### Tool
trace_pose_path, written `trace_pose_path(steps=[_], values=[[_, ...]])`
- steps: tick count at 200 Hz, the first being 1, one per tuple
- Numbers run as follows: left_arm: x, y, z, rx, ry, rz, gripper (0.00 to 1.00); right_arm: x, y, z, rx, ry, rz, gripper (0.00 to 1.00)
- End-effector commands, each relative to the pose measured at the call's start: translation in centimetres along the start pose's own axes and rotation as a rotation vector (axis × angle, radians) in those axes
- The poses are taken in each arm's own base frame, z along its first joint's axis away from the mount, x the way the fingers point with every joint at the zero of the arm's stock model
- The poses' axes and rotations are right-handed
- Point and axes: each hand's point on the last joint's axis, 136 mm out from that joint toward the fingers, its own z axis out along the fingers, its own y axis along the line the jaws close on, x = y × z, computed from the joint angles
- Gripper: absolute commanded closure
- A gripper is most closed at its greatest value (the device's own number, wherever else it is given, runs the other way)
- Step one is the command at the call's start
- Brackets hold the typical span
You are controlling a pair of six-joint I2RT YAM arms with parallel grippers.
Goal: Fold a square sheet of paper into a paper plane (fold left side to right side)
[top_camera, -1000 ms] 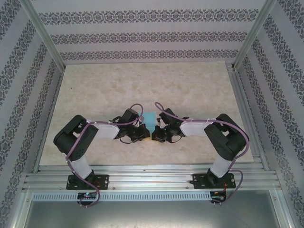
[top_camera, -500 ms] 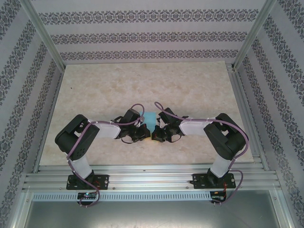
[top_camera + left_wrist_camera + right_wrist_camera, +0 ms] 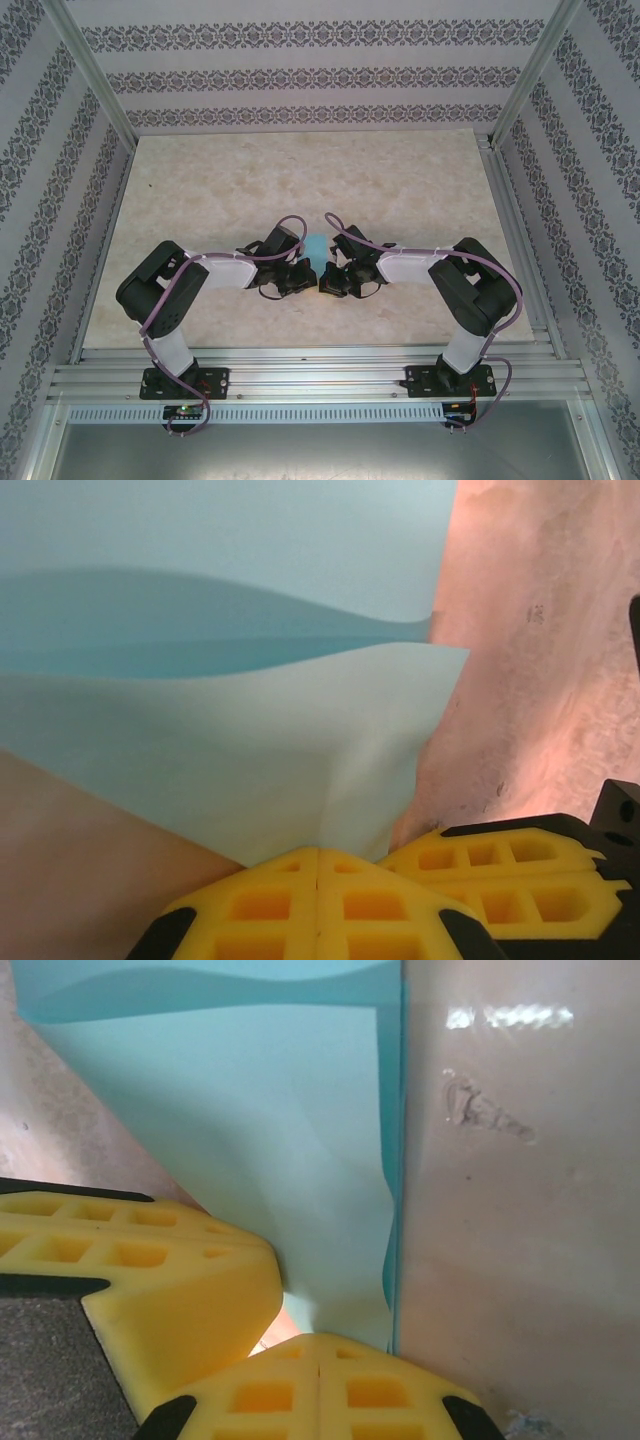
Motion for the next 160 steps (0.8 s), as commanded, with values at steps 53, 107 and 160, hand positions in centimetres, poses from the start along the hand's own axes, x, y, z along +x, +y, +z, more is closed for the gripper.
trace_pose_path(steps=[53, 107, 160], values=[[-5.1, 0.7, -0.9, -0.095, -0.195, 0.017, 0.93, 4.4, -7.2, 1.5, 0.248, 0.126, 0.094, 0.96], [-5.3, 1.3, -0.9, -0.104, -0.2, 0.027, 0.93, 4.4, -7.3, 1.5, 0.244, 0.123, 0.098, 0.96], [-4.8, 1.0, -0.5, -0.039, -0.197, 0.063, 0.92, 4.3, -7.3, 1.6, 0.242, 0.124, 0.097, 0.96]])
